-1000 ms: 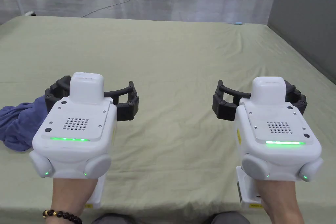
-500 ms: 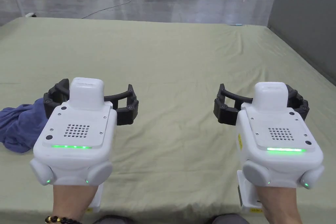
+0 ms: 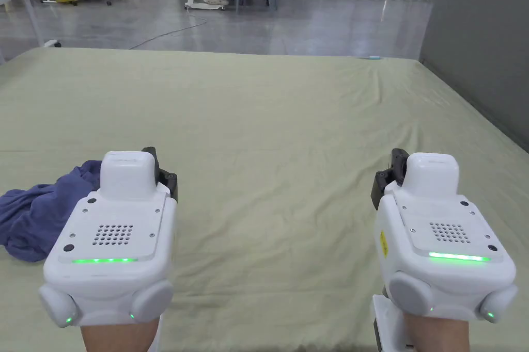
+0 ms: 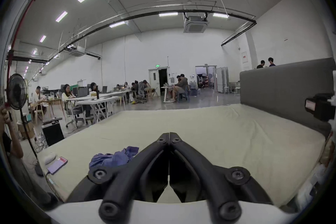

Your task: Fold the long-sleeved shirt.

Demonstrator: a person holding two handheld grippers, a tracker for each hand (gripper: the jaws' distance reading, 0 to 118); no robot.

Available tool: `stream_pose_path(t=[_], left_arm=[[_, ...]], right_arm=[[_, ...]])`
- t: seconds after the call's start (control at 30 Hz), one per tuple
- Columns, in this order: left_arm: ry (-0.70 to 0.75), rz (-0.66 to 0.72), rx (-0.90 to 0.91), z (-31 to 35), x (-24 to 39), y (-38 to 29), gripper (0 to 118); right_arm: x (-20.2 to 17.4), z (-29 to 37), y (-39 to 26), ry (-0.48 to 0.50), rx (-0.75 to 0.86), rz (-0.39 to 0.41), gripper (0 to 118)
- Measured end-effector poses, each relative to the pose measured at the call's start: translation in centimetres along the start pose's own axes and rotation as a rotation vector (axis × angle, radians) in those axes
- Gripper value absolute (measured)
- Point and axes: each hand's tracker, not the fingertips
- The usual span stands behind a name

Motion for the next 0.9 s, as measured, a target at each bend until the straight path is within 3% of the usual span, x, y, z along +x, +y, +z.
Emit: stream_pose_path(t=[0.2,0.33,0.5,0.67,0.9], left_arm=[[0.015,0.005,-0.002,0.0,-0.3,-0.7,0],[0.083,0.008,0.009,1.0,-3.2,0.3,0],[0.278,0.021,-0.010,3.3,-9.9,1.9,0],[0.379,0.054,-0.038,5.4,-14.4,2.0,0],[0.339,0.067,-0.119,4.1,-14.4,1.9,0]], right_arm=[[-1.3,0.2,0.6,-0.011,0.010,0.019,0],[-5.3,-0.9,1.1,0.098,0.030,0.024,0],[-13.7,-1.6,1.9,0.321,0.044,0.002,0],[-20.9,-0.6,1.9,0.531,0.068,0.026,0],[-23.9,-0.1,2.1,0.595,0.072,0.048,0]])
